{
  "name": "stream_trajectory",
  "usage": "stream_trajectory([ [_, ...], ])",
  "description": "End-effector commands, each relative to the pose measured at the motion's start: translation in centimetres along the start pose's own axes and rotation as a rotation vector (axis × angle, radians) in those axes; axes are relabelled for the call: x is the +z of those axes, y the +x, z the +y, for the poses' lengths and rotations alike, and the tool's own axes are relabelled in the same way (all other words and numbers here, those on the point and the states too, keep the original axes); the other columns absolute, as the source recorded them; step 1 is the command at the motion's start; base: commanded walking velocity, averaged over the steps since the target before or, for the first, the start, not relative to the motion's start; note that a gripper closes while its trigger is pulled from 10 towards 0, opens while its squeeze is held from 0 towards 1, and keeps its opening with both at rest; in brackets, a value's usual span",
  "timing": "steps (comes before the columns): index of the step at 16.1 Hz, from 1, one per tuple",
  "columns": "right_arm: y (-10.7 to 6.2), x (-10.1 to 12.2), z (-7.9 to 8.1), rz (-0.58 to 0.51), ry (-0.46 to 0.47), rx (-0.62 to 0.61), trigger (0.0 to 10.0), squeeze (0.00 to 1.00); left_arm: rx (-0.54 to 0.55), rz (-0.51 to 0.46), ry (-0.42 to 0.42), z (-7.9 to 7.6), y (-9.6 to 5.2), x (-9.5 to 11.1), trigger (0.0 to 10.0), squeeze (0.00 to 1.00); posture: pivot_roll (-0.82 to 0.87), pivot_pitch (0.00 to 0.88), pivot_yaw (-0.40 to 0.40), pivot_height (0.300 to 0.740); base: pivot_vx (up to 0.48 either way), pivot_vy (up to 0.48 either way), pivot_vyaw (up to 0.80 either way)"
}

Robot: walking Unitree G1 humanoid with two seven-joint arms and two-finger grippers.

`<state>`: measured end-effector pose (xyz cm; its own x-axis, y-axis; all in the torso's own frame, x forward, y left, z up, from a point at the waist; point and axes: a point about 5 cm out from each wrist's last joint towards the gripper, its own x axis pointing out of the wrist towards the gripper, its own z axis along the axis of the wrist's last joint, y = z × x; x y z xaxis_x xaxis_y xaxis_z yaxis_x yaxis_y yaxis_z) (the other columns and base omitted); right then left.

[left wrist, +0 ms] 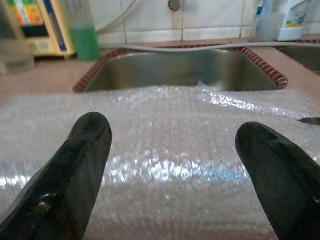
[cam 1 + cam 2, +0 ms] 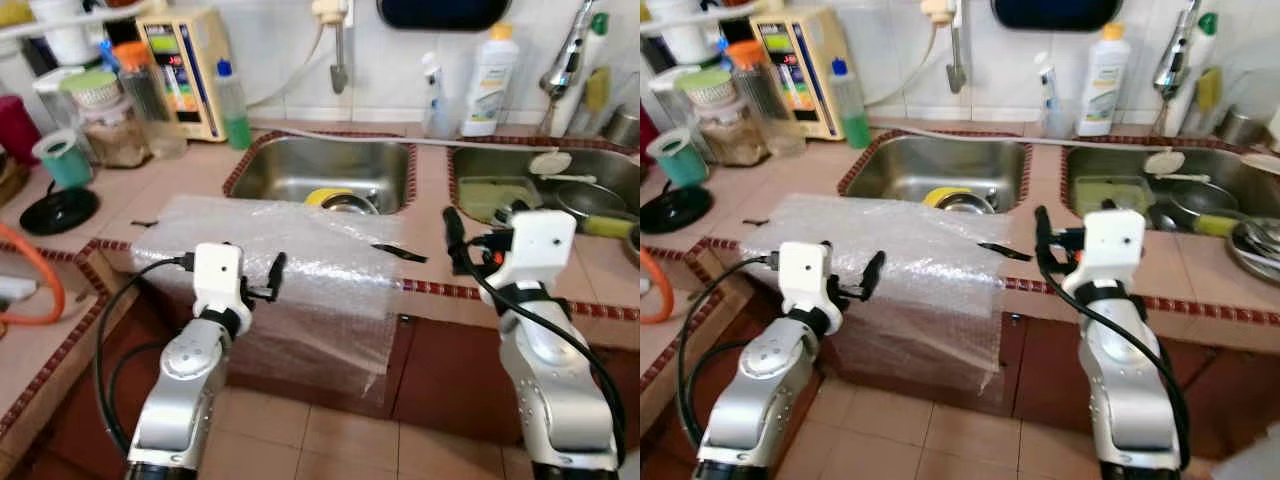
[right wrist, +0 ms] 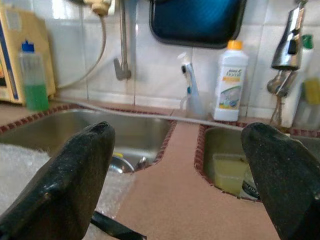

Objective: Kitchen organization

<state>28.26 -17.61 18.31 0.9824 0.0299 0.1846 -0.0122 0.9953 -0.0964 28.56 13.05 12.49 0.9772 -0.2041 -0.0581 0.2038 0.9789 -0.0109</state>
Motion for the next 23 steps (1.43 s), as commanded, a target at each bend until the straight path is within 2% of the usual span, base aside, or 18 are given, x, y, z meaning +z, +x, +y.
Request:
stream_trajectory([
  [1,0.04,0.23,-0.09,-0.007,0.003,-0.006,10.0,0.0,-0.03,-0.018,0.013,-0.14,0.14,0.59,10.0,0.0,-0.03,0.0,0.099,0.74,0.0,0.0,0.0],
  [3,0.04,0.2,-0.06,-0.007,0.005,-0.007,10.0,0.0,-0.025,-0.01,-0.048,-0.04,0.15,0.54,10.0,0.0,-0.03,0.0,0.099,0.74,0.0,0.0,0.0],
  [17,-0.07,0.13,-0.11,0.003,0.019,-0.009,10.0,0.0,-0.046,0.022,-0.057,-0.37,0.15,0.11,10.0,0.0,-0.04,0.0,0.096,0.74,0.0,0.0,-0.78],
  [23,-0.13,0.14,0.11,0.0,0.016,0.003,10.0,0.0,-0.072,0.012,-0.054,-0.74,0.11,0.23,10.0,0.0,-0.04,0.0,0.092,0.74,0.0,0.0,0.0],
])
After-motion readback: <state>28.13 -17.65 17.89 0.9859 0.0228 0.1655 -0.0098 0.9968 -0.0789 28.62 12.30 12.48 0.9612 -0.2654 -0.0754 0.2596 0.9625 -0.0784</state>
